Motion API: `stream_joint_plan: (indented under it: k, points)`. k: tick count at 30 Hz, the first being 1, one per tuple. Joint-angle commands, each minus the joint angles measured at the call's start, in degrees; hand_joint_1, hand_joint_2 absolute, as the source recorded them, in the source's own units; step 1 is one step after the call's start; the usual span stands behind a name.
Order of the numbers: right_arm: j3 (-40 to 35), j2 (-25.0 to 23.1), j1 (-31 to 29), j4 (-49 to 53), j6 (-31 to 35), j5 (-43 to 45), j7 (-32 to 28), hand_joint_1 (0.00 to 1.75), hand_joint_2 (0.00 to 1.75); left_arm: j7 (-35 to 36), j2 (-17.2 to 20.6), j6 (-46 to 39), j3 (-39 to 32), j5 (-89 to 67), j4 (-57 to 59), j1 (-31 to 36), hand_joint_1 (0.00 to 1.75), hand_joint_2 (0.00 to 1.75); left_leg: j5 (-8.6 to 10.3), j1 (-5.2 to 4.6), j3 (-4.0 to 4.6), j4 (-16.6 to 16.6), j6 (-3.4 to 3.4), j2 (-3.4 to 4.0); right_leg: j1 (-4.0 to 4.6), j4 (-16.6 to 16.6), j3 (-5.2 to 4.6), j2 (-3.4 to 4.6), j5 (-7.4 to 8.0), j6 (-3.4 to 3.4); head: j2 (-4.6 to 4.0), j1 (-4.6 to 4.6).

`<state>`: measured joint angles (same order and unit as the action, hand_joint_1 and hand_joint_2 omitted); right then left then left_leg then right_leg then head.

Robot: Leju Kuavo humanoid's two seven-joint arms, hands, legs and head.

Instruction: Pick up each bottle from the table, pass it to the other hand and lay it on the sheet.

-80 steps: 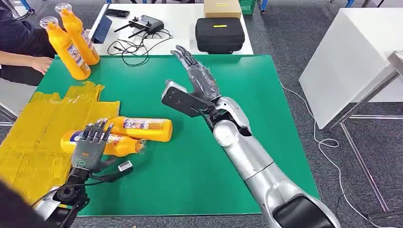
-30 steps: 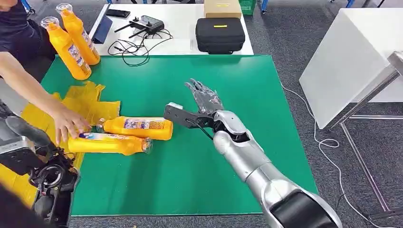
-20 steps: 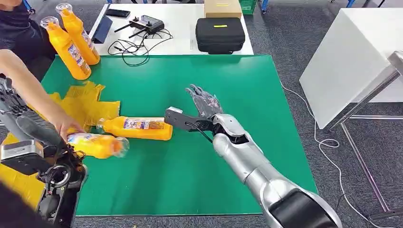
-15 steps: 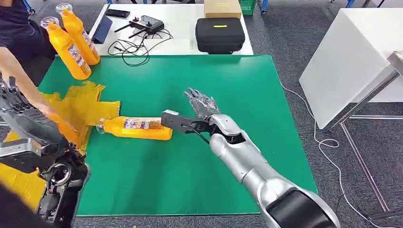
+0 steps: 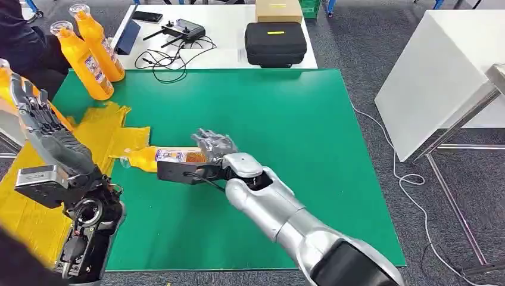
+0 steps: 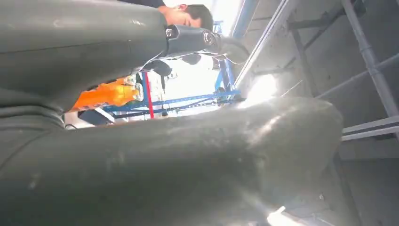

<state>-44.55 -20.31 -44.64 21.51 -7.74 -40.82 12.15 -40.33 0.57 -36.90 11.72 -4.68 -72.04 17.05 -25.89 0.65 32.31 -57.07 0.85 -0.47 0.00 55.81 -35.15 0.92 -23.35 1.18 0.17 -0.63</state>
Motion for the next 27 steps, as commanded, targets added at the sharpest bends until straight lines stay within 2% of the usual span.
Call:
stream_joint_plan:
  k: [1, 6, 10, 12, 13, 17, 20, 22, 24, 25, 27]
  points:
    - [-20.8, 0.3, -2.9, 3.3, 0.4, 8.9, 0.9, 0.0, 0.0, 0.3, -1.1, -1.0, 0.0, -1.1, 0.7, -0.7, 0.0, 0.0, -0.08, -0.02, -0.28, 0.1, 0.0, 0.04, 0.0, 0.0, 0.25, -0.06, -0.09, 0.02, 0.0, 0.0]
    - [-27.1, 0.3, -3.2, 3.0, -0.2, 13.1, 2.0, 0.0, 0.0, 0.3, -1.3, -1.1, -1.9, -1.7, -2.4, -3.5, 0.0, 0.0, -0.07, 0.0, -0.18, 0.0, 0.01, 0.07, 0.01, 0.0, 0.16, 0.03, -0.05, 0.02, 0.0, 0.0]
    - [-29.1, 0.3, -2.7, 3.3, -0.7, 14.1, 2.5, 0.0, 0.0, 0.3, -1.2, -0.7, -2.6, -2.1, -3.6, -4.6, 0.0, 0.0, -0.14, 0.0, -0.34, 0.1, 0.0, 0.02, 0.02, 0.0, 0.33, -0.06, -0.14, 0.02, 0.0, 0.0]
    - [-30.8, 0.3, -2.8, 3.4, -0.5, 14.8, 3.1, 0.0, 0.0, 0.3, -1.3, -0.9, -2.8, -3.1, -4.4, -5.4, 0.0, 0.0, -0.05, -0.01, -0.14, 0.0, 0.01, 0.03, 0.0, 0.0, 0.13, -0.01, -0.04, 0.01, 0.0, 0.0]
    - [-31.0, 0.3, -2.8, 3.2, -0.3, 15.1, 3.2, 0.0, 0.0, 0.3, -1.4, -1.0, -3.0, -3.2, -4.7, -5.8, 0.0, 0.0, -0.15, 0.0, -0.37, 0.1, 0.01, 0.09, 0.01, 0.0, 0.34, 0.0, -0.14, 0.02, 0.0, 0.0]
    - [-32.1, 0.3, -3.6, 2.0, 0.4, 15.2, 3.5, 0.0, 0.0, 0.3, -1.8, -0.5, -4.2, -3.1, -5.5, -6.9, 0.0, 0.0, -0.04, -0.01, -0.12, 0.0, 0.01, 0.01, -0.01, 0.0, 0.12, -0.04, -0.04, 0.02, 0.0, 0.0]
    - [-32.1, 0.3, -4.0, 1.2, 0.9, 15.4, 3.6, 0.0, 0.0, 0.3, -2.0, -0.4, -4.6, -3.2, -5.9, -7.3, 0.0, 0.0, -0.14, 0.0, -0.36, 0.0, 0.01, 0.05, 0.01, 0.0, 0.35, -0.06, -0.14, 0.03, 0.0, 0.0]
    - [-32.2, 0.3, -4.9, -0.3, 2.5, 15.2, 3.8, 0.0, 0.0, 0.3, -3.0, 0.2, -5.3, -4.9, -5.9, -7.2, 0.0, 0.0, -0.04, -0.01, -0.14, 0.0, 0.01, -0.03, 0.0, 0.0, 0.15, -0.09, -0.06, 0.02, 0.0, 0.0]
    - [-32.9, 0.3, -5.9, -0.8, 5.0, 14.1, 4.0, 0.0, 0.0, 0.3, -3.3, 0.7, -5.9, -5.0, -5.7, -7.6, 0.0, 0.0, -0.13, 0.0, -0.37, 0.0, 0.01, -0.07, 0.02, 0.0, 0.39, -0.17, -0.16, 0.03, 0.0, 0.0]
    - [-32.4, 0.3, -6.5, -0.9, 5.8, 14.2, 4.0, 0.0, 1.75, 0.3, -3.0, 0.5, -6.0, -5.2, -6.0, -8.0, 0.0, 0.0, -0.08, -0.02, -0.26, 0.0, 0.02, -0.05, 0.0, 0.0, 0.27, -0.13, -0.11, 0.03, 0.0, 0.0]
    - [-30.5, 0.3, -7.8, -2.4, 8.2, 15.0, 3.5, 0.0, 1.75, 0.3, -3.2, 2.0, -6.2, -4.2, -4.3, -7.6, 0.0, 0.0, -0.12, -0.01, -0.31, 0.0, 0.02, 0.01, 0.01, 0.0, 0.3, -0.08, -0.13, 0.03, 0.0, 0.0]
